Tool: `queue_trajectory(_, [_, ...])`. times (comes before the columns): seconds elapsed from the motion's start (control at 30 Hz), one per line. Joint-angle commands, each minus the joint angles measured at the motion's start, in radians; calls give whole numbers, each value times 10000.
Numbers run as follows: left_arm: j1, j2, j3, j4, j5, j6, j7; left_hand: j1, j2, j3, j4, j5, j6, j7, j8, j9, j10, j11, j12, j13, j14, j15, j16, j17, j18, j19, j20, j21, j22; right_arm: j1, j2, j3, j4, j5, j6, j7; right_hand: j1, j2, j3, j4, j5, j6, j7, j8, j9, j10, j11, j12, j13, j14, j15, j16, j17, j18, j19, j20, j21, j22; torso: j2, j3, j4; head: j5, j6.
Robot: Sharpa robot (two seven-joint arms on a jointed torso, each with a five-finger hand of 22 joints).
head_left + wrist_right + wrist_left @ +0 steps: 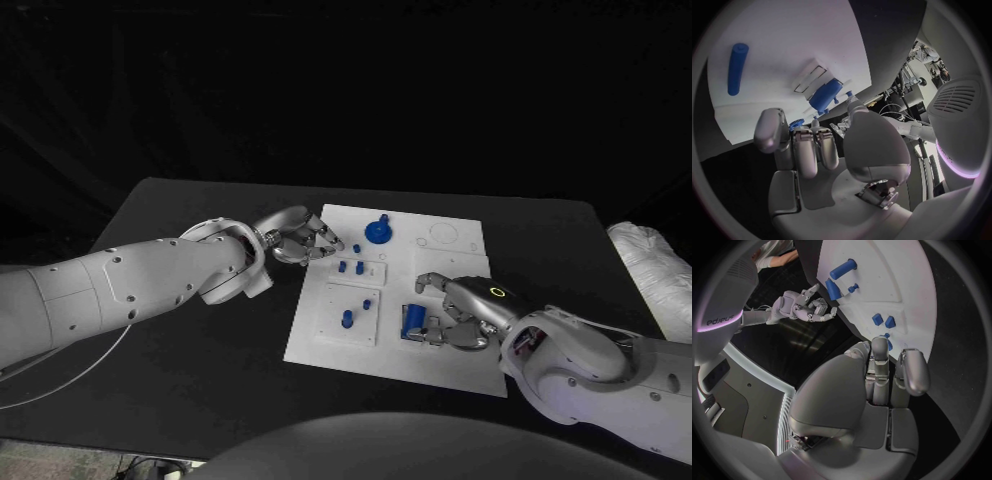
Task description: Assemble the parts on the task board
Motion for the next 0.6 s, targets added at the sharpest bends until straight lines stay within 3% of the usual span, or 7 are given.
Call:
queue_trajectory(0.03, [-7,9,8,33,-2,46,60,45,-76,65,-13,40,52,49,38,15,85,-16,-43,0,-74,-29,7,5,87,-44,20,-15,1695,-48,62,3,-70,-474,181,-543,-18,-152,-47,138,-281,-81,174,167,-23,1056,70,39,2635,1044,83,34,2634,114,-53,16,-72,1335,2,-9,3,0,-1])
queue_trajectory(0.13, [-9,16,8,32,-2,83,39,45,-86,86,-8,46,51,56,38,16,102,-6,-41,1,-85,-25,-2,-16,91,-54,21,-35,1690,-84,132,3,-140,-475,331,-639,-38,-274,-125,165,-751,-160,184,428,-64,1056,91,39,2635,1044,102,34,2634,128,-85,38,-144,1315,-1,-10,5,2,-1])
queue_trajectory(0.23, [-10,30,8,28,-2,120,22,45,-86,86,-8,46,51,56,38,16,102,-6,-41,1,-85,-25,-2,-16,91,-54,21,-35,1690,-104,190,3,-180,-467,459,-675,-24,-293,-134,166,-921,-184,184,587,-87,1056,94,39,2635,1044,107,34,2634,138,-107,47,-194,1301,-3,-12,5,-4,-1])
queue_trajectory(0.6, [-12,46,8,22,-2,212,-24,44,-92,106,-5,50,56,62,41,17,117,4,-39,2,-92,-21,-4,-25,92,-59,24,-43,1688,-160,326,3,-229,-342,865,-639,3,-192,-96,150,-673,-208,146,1202,-53,1056,67,39,2635,1044,92,34,2634,174,-191,45,-373,1254,-1,-6,2,21,-1])
